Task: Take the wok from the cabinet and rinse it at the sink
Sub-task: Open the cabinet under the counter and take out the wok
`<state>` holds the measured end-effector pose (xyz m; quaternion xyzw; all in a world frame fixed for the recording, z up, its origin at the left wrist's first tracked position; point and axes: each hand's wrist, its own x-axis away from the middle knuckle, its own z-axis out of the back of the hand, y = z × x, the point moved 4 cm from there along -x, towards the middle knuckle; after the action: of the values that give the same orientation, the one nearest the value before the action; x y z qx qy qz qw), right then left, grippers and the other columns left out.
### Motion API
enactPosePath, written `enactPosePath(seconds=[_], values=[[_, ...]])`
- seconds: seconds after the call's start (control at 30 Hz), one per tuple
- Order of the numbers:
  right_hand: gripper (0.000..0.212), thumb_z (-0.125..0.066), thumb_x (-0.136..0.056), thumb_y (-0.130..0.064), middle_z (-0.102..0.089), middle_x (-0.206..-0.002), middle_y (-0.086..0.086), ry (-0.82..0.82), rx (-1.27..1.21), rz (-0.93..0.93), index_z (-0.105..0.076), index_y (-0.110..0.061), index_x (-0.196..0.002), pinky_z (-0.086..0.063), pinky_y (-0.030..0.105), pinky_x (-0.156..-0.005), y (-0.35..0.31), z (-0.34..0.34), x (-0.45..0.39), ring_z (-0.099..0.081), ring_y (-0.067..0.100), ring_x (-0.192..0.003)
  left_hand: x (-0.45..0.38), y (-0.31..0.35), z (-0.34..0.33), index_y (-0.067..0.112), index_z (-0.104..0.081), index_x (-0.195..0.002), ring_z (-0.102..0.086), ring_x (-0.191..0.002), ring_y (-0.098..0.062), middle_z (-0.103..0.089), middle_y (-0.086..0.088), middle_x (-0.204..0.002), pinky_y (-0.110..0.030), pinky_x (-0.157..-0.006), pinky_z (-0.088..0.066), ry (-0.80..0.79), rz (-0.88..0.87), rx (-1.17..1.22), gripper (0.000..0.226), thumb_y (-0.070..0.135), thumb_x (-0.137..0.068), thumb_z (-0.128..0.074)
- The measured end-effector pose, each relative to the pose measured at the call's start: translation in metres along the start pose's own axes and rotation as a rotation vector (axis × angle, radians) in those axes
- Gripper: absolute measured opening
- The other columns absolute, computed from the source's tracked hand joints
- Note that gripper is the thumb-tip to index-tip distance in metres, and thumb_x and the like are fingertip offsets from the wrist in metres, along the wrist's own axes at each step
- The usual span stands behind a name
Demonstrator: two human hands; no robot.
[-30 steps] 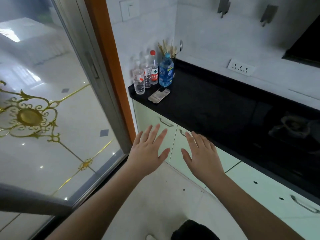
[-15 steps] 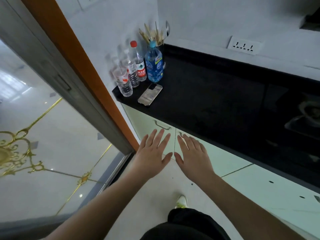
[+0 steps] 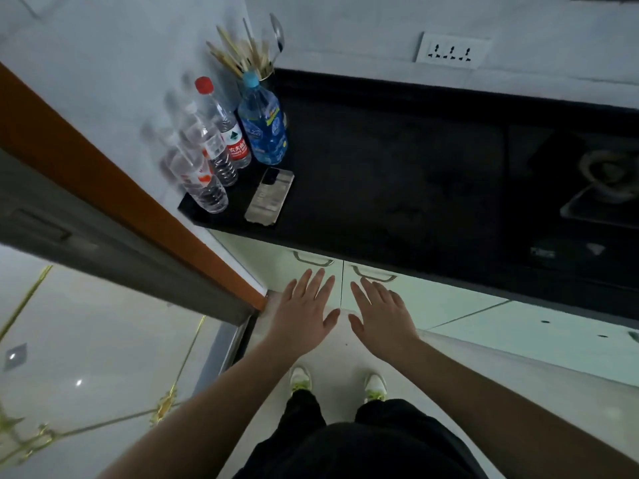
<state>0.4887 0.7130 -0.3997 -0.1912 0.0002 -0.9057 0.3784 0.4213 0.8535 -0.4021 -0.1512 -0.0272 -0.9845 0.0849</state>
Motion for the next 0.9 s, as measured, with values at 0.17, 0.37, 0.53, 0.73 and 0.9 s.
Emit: enactPosePath(seconds=[0.17,0.37,0.53,0.73,0.9], values=[[0.066,-0.031,-0.099,-0.047,-0.011,-0.162,0.004,-0.027,-0.083,-0.171,-0.009,-0.017,-0.154,-0.019,0.041,-0.118,-0.02,-0.014,-0.02,-0.015,0.023,-0.147,-0.023,-0.028,-0.014,0.023,-0.003,-0.155,0.003,-0.149,-0.023,0.003,-0.002,-0.163,-0.042,-0.121,-0.005,-0.058,-0.158,-0.016,0.068,0.057,-0.099,-0.019],[0.067,-0.035,-0.098,-0.045,-0.009,-0.162,0.002,-0.054,-0.166,-0.307,-0.009,-0.015,-0.153,-0.021,0.042,-0.116,-0.04,-0.024,-0.041,-0.017,0.022,-0.146,-0.05,-0.063,-0.028,0.019,-0.003,-0.155,0.002,-0.149,-0.023,0.002,-0.003,-0.163,-0.041,-0.12,-0.009,-0.156,-0.257,-0.071,0.067,0.053,-0.1,-0.02],[0.067,-0.035,-0.098,-0.046,-0.007,-0.162,0.004,-0.101,-0.156,-0.364,-0.01,-0.016,-0.152,-0.032,0.044,-0.11,-0.035,-0.028,-0.058,-0.028,0.027,-0.141,-0.068,-0.066,-0.036,0.016,-0.006,-0.155,-0.008,-0.148,-0.026,-0.007,-0.007,-0.162,-0.041,-0.117,-0.015,-0.206,-0.273,-0.047,0.067,0.049,-0.1,-0.026],[0.065,-0.039,-0.098,-0.042,-0.008,-0.16,0.004,-0.194,-0.194,-0.463,-0.014,-0.013,-0.15,-0.041,0.045,-0.099,-0.014,-0.046,-0.077,-0.043,0.032,-0.129,-0.092,-0.059,-0.046,0.011,-0.013,-0.154,-0.018,-0.145,-0.026,-0.015,-0.009,-0.159,-0.04,-0.115,-0.023,-0.262,-0.236,0.041,0.065,0.044,-0.1,-0.032],[0.069,-0.041,-0.097,-0.038,-0.004,-0.161,0.002,-0.241,-0.228,-0.459,-0.007,-0.015,-0.152,-0.042,0.045,-0.097,0.0,-0.059,-0.091,-0.042,0.032,-0.129,-0.104,-0.065,-0.062,0.01,-0.006,-0.154,-0.005,-0.149,-0.024,-0.002,-0.007,-0.162,-0.04,-0.118,-0.016,-0.257,-0.182,0.03,0.067,0.041,-0.101,-0.032]])
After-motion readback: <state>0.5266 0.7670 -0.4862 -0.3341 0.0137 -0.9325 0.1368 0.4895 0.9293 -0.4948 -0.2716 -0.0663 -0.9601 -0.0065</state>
